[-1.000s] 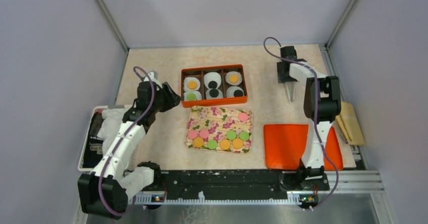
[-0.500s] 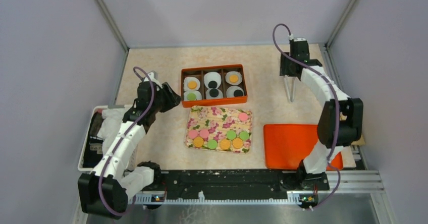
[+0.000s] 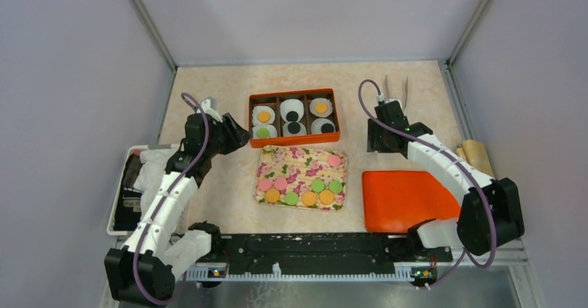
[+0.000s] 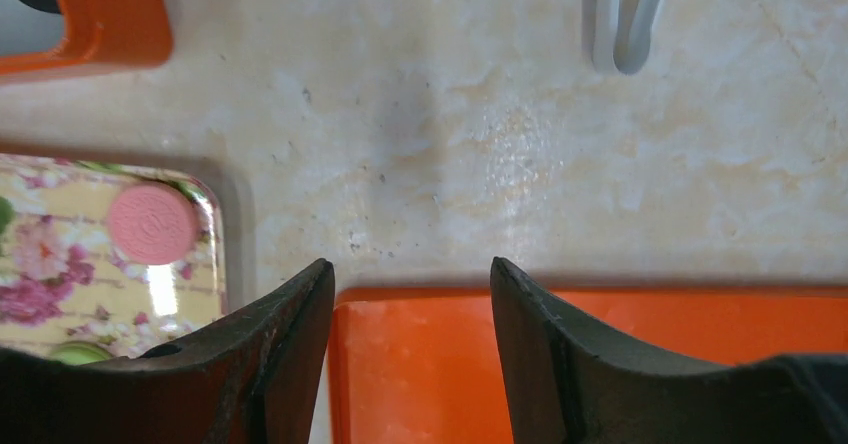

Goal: Pack the cookies

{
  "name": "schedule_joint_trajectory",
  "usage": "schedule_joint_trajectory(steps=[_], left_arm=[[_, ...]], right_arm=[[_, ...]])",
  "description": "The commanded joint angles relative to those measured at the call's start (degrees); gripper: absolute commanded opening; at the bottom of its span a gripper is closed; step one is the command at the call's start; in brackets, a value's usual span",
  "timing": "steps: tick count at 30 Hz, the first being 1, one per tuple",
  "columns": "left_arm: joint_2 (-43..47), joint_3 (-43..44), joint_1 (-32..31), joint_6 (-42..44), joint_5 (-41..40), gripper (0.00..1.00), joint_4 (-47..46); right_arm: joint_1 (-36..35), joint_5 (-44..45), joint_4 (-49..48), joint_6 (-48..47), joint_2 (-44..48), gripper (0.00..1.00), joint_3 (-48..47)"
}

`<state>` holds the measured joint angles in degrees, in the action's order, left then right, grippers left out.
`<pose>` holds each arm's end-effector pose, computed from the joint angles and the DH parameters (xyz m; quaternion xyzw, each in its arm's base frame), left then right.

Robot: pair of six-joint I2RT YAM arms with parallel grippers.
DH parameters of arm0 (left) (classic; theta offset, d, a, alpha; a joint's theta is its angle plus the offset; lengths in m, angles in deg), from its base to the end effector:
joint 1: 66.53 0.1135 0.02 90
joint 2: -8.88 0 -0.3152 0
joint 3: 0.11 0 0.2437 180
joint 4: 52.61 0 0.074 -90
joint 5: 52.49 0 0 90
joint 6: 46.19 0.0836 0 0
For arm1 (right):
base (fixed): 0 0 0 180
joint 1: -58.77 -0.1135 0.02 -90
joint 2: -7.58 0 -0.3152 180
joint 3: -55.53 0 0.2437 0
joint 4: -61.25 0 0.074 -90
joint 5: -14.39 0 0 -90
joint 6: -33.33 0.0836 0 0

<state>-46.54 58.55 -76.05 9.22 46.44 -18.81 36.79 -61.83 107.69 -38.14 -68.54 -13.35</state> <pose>0.2141 -0.0491 0.3072 -0.1502 0.8536 -0.2483 0.4327 0.2653 0.0856 0.2637 0.0090 0.9440 0.0002 0.3297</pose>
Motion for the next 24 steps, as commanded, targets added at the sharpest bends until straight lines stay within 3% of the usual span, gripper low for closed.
schedule_joint_trajectory(steps=[1,7,15,20,24], left_arm=[[1.01,-0.15,0.11,0.09,2.06,0.55,-0.96],[3.11,-1.16,0.11,0.25,1.1,0.56,-0.56],[2.03,-0.78,0.11,-0.14,3.38,0.56,-1.35],[1.09,0.67,0.05,0.49,4.64,0.56,-1.31],[0.93,0.98,0.07,1.08,4.96,0.56,-1.02]], right_arm=[[-0.28,-0.73,2.6,2.09,3.37,0.57,0.83],[-6.23,-3.73,4.55,7.02,8.51,0.57,6.33],[-16.28,-5.04,5.51,16.95,7.97,0.55,11.68],[-19.67,-3.66,2.0,22.24,6.35,0.44,16.96],[-20.07,0.51,2.21,23.26,4.6,0.42,17.59]])
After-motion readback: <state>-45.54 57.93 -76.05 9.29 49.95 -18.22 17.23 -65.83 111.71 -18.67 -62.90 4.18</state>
